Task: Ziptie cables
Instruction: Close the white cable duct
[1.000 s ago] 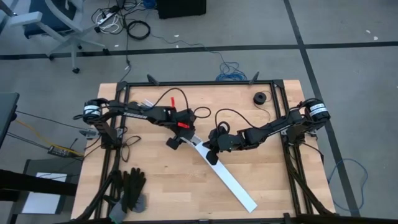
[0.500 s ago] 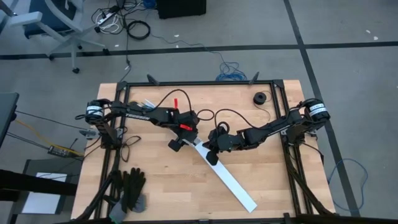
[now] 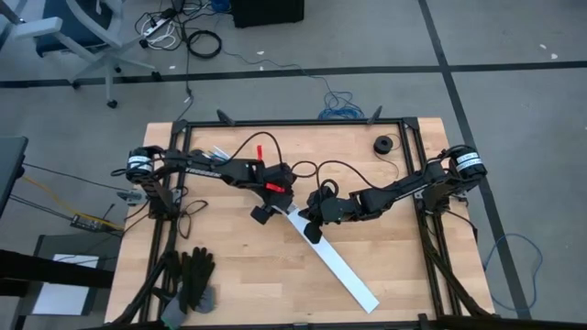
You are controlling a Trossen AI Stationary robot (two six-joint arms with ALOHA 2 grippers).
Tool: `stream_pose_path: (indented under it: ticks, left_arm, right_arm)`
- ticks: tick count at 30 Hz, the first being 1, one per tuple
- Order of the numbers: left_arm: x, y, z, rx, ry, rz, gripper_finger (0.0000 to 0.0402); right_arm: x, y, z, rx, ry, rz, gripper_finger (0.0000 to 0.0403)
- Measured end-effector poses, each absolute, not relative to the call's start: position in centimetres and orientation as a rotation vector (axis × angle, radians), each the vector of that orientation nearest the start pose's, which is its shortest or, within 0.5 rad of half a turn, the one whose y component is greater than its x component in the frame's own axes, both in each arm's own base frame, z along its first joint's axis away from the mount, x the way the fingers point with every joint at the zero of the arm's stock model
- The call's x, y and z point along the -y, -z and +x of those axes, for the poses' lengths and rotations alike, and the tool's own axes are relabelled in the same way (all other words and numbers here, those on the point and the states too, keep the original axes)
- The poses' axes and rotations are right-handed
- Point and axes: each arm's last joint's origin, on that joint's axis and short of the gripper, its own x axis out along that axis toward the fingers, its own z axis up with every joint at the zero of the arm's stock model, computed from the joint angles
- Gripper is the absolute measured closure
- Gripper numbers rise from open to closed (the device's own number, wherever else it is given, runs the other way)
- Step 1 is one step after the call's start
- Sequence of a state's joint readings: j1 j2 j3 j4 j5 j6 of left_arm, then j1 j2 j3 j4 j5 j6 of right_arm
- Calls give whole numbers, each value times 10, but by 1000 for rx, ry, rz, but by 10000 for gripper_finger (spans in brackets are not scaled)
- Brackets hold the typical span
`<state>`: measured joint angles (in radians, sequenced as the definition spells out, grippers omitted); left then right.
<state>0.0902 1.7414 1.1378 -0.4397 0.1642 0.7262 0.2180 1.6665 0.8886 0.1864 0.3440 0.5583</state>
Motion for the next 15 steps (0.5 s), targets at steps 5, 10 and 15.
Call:
stream_pose_path:
  ticks: [5,10,15]
  left_arm:
    - [-26,-180,350,-984,454,481,169]
    - [-27,-176,351,-1004,432,486,169]
    - [-29,-176,352,-1021,390,492,169]
  right_arm:
    - [-64,-184,335,-516,275,377,403]
    - [-65,-184,335,-515,269,379,403]
    - [-65,-184,335,-517,266,379,403]
